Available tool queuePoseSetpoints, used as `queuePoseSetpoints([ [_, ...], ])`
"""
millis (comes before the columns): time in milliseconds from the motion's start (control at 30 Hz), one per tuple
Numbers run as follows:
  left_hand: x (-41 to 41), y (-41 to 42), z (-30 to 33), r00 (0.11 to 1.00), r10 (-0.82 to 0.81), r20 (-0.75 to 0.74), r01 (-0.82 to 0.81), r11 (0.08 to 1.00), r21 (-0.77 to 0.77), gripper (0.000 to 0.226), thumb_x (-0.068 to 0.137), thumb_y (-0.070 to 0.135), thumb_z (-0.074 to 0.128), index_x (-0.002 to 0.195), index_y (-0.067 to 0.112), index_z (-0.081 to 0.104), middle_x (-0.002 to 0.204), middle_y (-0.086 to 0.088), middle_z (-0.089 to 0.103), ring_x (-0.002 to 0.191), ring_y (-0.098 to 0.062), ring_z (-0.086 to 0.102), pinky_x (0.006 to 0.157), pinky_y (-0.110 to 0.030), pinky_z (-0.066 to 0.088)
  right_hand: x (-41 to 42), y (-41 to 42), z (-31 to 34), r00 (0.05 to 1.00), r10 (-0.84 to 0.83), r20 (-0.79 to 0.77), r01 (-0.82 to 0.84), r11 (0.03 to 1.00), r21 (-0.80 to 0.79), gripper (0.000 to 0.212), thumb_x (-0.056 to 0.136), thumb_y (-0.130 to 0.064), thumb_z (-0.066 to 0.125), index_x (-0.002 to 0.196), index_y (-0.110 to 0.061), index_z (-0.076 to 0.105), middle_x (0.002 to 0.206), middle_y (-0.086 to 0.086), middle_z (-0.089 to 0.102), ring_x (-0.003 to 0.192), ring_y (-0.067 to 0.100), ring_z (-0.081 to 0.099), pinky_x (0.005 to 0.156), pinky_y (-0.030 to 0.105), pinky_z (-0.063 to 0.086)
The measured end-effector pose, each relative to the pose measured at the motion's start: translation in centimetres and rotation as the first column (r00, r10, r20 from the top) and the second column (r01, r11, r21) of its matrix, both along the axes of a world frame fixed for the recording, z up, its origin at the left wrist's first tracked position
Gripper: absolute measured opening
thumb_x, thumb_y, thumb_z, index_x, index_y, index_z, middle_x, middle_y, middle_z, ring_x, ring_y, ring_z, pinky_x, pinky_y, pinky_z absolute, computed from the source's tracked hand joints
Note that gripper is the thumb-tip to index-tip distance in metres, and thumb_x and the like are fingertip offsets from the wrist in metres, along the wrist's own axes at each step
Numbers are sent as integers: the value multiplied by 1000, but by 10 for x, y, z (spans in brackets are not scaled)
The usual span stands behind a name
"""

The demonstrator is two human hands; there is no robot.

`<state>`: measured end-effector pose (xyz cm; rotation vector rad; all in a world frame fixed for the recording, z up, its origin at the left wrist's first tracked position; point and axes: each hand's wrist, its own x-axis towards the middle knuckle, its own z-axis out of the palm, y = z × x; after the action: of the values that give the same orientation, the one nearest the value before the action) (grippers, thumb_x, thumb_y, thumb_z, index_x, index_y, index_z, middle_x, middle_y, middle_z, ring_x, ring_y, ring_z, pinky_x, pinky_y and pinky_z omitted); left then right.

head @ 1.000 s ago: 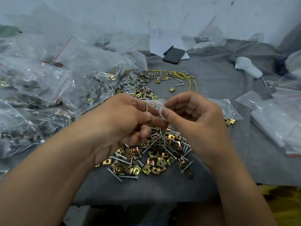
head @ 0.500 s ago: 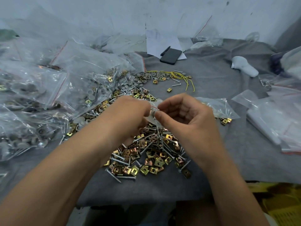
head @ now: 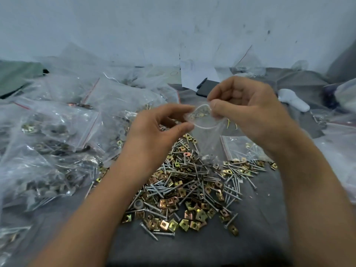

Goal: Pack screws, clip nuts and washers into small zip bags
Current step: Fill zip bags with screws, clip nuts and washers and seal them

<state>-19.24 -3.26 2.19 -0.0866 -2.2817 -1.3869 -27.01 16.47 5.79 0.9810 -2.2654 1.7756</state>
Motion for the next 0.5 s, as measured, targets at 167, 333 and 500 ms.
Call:
queuePoseSetpoints([
  [167, -9, -4, 5, 994, -16, -108, 43, 967, 252, 20, 82, 10, 88, 96, 23, 84, 85, -1, 79, 75, -5, 67, 70, -19, 57, -7, 0, -15, 992, 94, 89, -70, 968, -242, 11, 89, -7, 75, 96, -16, 75, 81, 6, 72, 75, 18, 66, 73, 26, 56],
  [333, -7, -16, 0, 988, 46, -147, 28, 886, 463, 16, 75, 19, 89, 91, 15, 84, 75, 3, 79, 62, -2, 66, 62, -13, 51, -5, 8, -32, 957, 197, 212, -92, 903, -419, 22, 89, -32, 81, 103, -17, 75, 96, 10, 75, 88, 22, 68, 80, 34, 59],
  [500, -7, -22, 2, 984, 41, -175, 66, 821, 567, 16, 75, 26, 88, 87, 17, 84, 76, -2, 75, 63, -11, 56, 58, -20, 46, 4, 4, -52, 980, 92, 178, -43, 964, -263, 38, 75, -37, 91, 108, -24, 77, 103, 4, 78, 96, 17, 74, 85, 23, 57],
])
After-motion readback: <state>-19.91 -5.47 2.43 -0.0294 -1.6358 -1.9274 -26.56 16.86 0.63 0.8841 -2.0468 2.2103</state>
